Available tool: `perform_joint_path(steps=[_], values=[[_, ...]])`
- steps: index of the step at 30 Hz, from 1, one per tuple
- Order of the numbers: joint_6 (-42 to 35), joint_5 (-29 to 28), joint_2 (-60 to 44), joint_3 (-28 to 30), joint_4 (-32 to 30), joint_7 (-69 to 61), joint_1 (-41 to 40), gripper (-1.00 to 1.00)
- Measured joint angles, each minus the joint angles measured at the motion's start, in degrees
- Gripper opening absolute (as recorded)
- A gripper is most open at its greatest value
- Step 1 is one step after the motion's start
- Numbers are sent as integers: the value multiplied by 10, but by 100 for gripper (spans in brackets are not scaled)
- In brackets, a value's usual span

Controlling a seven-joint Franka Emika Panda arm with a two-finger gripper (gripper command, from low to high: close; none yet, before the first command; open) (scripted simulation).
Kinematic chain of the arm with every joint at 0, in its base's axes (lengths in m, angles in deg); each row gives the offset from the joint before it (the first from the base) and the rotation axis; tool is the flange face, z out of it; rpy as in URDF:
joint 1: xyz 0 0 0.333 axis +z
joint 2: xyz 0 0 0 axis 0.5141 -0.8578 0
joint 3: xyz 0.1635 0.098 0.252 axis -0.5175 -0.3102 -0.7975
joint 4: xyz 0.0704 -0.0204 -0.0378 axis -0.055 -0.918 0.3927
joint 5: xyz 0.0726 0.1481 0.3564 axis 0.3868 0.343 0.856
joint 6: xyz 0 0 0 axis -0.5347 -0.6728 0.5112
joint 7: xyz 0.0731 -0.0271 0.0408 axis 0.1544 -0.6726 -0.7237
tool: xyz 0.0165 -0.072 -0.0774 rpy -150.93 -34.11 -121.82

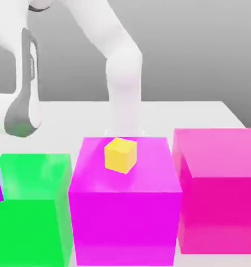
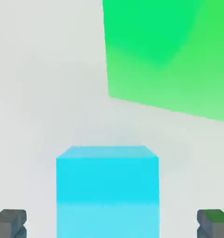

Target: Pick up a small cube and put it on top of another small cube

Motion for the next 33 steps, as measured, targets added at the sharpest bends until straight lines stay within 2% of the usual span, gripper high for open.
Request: perform_joint_path(steps=[6,8,12,21,26,30,33], values=[[1,-7,5,6,2,5,5,-100],[-9,15,-13,-17,-5,-10,-14,-100],[-48,93,-76,-105,-24,-62,-83,-100],[-176,279,-217,-348,49,-187,-279,-100],[-260,302,-225,-507,98,-198,-384,-100],[-318,313,-220,-557,135,-198,-379,-100],[-348,336,-229,-543,160,-207,-324,-100]])
